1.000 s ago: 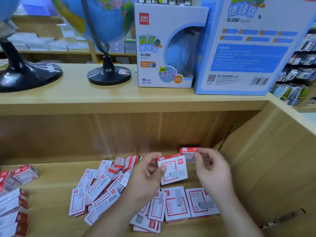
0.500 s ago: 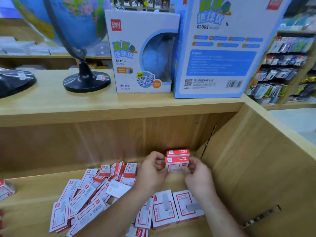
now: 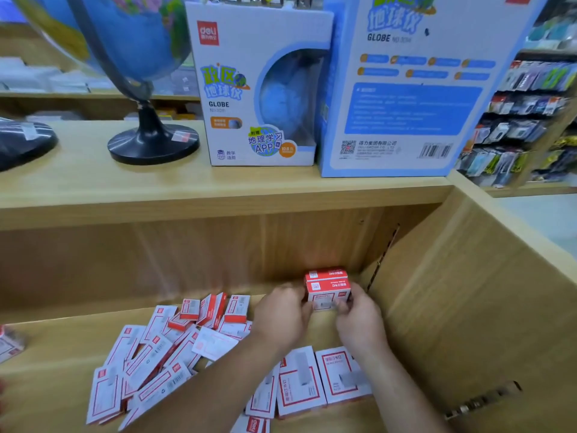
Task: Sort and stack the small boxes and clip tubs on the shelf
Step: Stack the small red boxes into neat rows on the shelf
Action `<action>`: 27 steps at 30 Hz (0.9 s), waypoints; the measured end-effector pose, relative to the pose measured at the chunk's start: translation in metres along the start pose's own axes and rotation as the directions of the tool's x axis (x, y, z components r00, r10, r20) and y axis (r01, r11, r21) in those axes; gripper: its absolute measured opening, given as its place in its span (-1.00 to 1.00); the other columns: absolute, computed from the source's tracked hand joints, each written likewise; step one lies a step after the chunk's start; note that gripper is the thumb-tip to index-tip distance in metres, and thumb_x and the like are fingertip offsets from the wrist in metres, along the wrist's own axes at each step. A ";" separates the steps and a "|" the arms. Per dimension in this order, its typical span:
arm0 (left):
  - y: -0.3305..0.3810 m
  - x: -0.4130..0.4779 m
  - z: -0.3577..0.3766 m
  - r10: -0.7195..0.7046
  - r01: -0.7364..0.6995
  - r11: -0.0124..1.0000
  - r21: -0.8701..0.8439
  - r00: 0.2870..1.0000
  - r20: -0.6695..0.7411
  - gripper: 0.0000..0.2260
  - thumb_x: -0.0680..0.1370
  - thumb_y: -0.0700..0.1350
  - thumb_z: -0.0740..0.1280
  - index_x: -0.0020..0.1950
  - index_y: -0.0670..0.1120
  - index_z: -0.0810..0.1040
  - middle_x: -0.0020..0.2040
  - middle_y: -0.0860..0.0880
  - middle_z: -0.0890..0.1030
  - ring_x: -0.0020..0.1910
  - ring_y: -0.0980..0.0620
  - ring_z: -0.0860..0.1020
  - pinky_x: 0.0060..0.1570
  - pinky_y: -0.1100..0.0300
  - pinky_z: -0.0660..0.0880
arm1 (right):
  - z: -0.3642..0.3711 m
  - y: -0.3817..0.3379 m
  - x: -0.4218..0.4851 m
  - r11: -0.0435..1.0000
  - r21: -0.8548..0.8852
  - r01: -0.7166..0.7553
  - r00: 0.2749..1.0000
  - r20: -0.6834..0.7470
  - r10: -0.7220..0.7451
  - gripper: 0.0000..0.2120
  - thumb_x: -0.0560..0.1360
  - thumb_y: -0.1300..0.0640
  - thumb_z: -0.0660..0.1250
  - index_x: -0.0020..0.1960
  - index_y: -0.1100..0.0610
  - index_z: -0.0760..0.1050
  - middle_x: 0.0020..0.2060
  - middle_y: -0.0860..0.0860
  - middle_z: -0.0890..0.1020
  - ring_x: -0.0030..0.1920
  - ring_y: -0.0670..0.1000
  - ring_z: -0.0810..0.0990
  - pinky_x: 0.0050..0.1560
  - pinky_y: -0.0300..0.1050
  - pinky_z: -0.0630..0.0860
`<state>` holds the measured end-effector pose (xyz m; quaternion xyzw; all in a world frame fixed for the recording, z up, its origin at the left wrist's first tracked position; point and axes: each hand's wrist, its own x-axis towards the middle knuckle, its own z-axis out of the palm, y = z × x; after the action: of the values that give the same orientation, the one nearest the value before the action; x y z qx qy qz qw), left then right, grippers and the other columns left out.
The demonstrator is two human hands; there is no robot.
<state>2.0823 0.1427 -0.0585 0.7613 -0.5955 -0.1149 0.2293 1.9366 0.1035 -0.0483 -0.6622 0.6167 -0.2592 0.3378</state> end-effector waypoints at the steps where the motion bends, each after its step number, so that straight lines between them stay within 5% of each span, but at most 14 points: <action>1: -0.001 0.001 0.000 0.001 -0.001 1.000 -0.003 1.000 0.001 -0.77 0.60 0.15 0.31 0.13 0.06 0.60 0.05 0.05 0.67 -0.01 0.00 0.62 -0.09 0.13 0.55 | 0.000 -0.002 0.000 1.000 0.000 -0.002 1.000 -0.002 0.002 -0.86 0.62 0.13 0.28 0.15 0.00 0.52 -0.04 -0.06 0.66 0.00 -0.01 0.62 0.06 -0.05 0.57; 7: -0.011 -0.008 -0.023 0.059 -0.059 0.998 0.007 0.997 0.057 -0.73 0.56 0.09 0.35 0.24 0.08 0.60 0.11 0.02 0.62 0.11 -0.05 0.57 0.07 0.03 0.55 | -0.021 -0.010 -0.019 0.997 -0.076 -0.024 1.000 -0.021 0.023 -0.72 0.57 0.16 0.31 0.27 0.06 0.45 0.05 0.06 0.68 0.10 0.14 0.66 0.10 0.05 0.60; 12: -0.032 -0.054 -0.049 0.248 -0.272 0.959 0.075 0.939 0.238 -0.51 0.46 0.39 0.29 0.11 0.03 0.63 0.03 0.12 0.60 0.20 0.04 0.44 0.21 0.11 0.43 | -0.051 0.002 -0.068 0.970 -0.213 0.117 0.976 0.205 -0.073 -0.57 0.55 0.08 0.39 0.40 0.05 0.47 0.19 -0.03 0.62 0.15 -0.02 0.60 0.13 -0.24 0.47; 17: -0.024 -0.082 -0.040 0.153 -0.244 0.948 0.204 0.912 0.379 -0.14 0.25 0.57 0.27 0.31 -0.02 0.50 0.40 0.07 0.41 0.56 -0.02 0.09 0.53 0.08 0.17 | -0.046 0.033 -0.092 0.968 -0.249 0.009 0.960 0.273 0.061 -0.44 0.29 -0.24 0.40 0.21 -0.04 0.42 0.08 -0.16 0.63 0.08 -0.12 0.62 0.09 -0.03 0.60; 22: -0.020 -0.089 -0.043 0.110 -0.146 0.986 0.085 0.937 0.330 -0.23 0.20 0.47 0.47 0.26 0.07 0.51 0.27 0.12 0.49 0.49 0.07 0.18 0.42 0.16 0.28 | -0.041 0.047 -0.101 0.977 -0.212 -0.010 0.972 0.227 0.059 -0.13 0.20 -0.39 0.35 0.45 -0.14 0.28 0.20 -0.28 0.59 0.20 -0.18 0.57 0.18 -0.01 0.57; 27: -0.020 -0.087 -0.045 0.041 0.000 0.982 -0.191 0.977 0.210 -0.55 0.33 0.16 0.60 0.13 0.18 0.51 0.02 0.18 0.50 0.08 0.22 0.49 0.12 0.15 0.52 | -0.039 0.047 -0.100 0.974 -0.223 -0.045 0.973 0.211 0.093 -0.16 0.17 -0.38 0.36 0.40 -0.15 0.33 0.16 -0.25 0.58 0.23 -0.13 0.55 0.16 0.02 0.58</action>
<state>2.0971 0.2393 -0.0374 0.7130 -0.6108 -0.2499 0.2369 1.8664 0.1970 -0.0520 -0.6977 0.6228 -0.1033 0.3387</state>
